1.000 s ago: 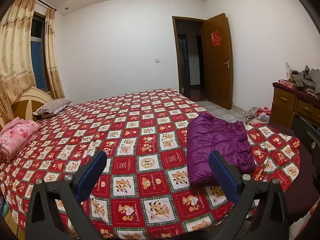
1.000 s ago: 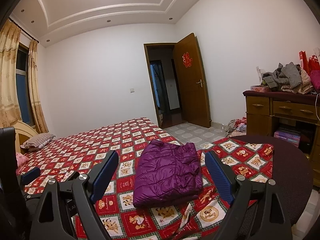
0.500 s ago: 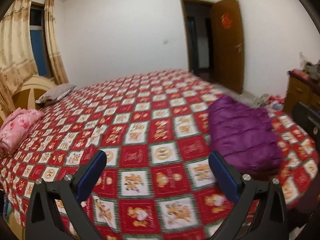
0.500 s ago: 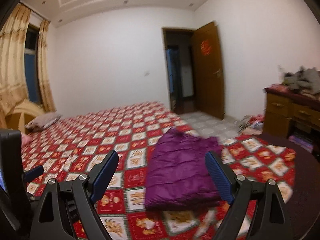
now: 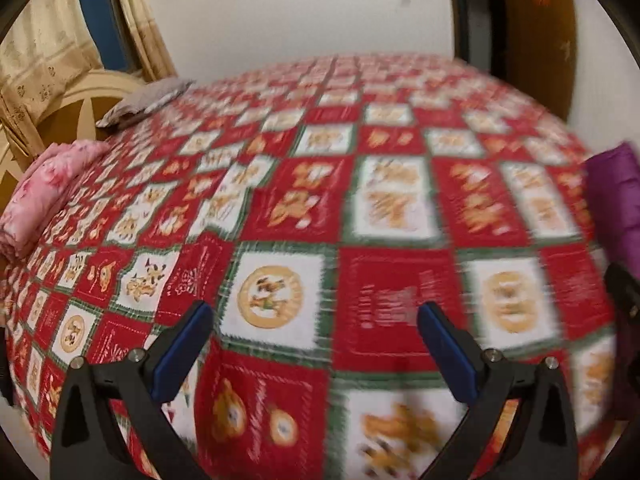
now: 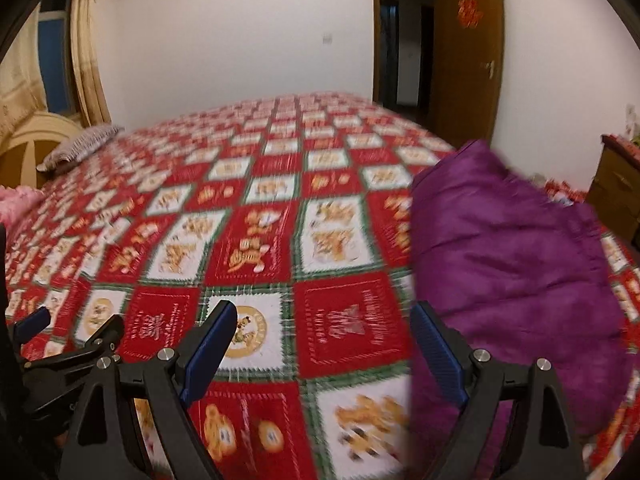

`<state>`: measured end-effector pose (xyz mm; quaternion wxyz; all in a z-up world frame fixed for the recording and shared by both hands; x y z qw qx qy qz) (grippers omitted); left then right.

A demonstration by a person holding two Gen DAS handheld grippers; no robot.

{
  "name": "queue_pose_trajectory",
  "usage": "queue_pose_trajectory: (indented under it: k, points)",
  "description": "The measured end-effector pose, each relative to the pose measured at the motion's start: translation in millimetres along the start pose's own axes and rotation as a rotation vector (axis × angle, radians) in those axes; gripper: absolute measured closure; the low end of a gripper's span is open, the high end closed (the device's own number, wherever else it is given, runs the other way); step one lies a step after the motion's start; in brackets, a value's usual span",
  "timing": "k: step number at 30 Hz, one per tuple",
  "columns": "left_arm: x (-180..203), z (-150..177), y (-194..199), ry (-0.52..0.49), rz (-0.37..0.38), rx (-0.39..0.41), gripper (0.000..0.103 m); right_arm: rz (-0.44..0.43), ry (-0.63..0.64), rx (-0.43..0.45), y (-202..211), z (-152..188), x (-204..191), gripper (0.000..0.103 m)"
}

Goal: Fold large clothes

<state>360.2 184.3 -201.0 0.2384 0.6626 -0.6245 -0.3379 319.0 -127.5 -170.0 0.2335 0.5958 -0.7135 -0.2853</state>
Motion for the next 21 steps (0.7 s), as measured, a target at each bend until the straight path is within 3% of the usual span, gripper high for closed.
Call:
queue_pose_trajectory:
  k: [5,7,11,21]
  points:
    - [-1.0,6.9,-36.6,-0.019,-0.033,-0.023,0.0,-0.003,0.035,-0.071,-52.9,1.5,-20.7,0.014]
    - [-2.1,6.6,-40.0,0.021,-0.007,0.027,0.0,-0.005,0.033,-0.105,-72.6,5.3,-24.2,0.014]
    - [-3.8,5.7,-49.8,0.06,0.05,-0.001,0.0,0.021,0.041,-0.136,-97.4,14.7,-20.9,0.014]
    - [-3.0,4.4,-56.4,0.061,0.044,0.01,0.0,0.025,0.034,-0.107,-100.5,12.5,-19.7,0.014]
Point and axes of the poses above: each gripper's, at about its wrist camera, not at the fingertips, and y roughly against the way its jaws point, x to its right, z to its underside, the point moved 8 cm from there along -y, roughly the way its jaws point, and after that the axes turned 2 degrees about y, right-handed, at the moved point
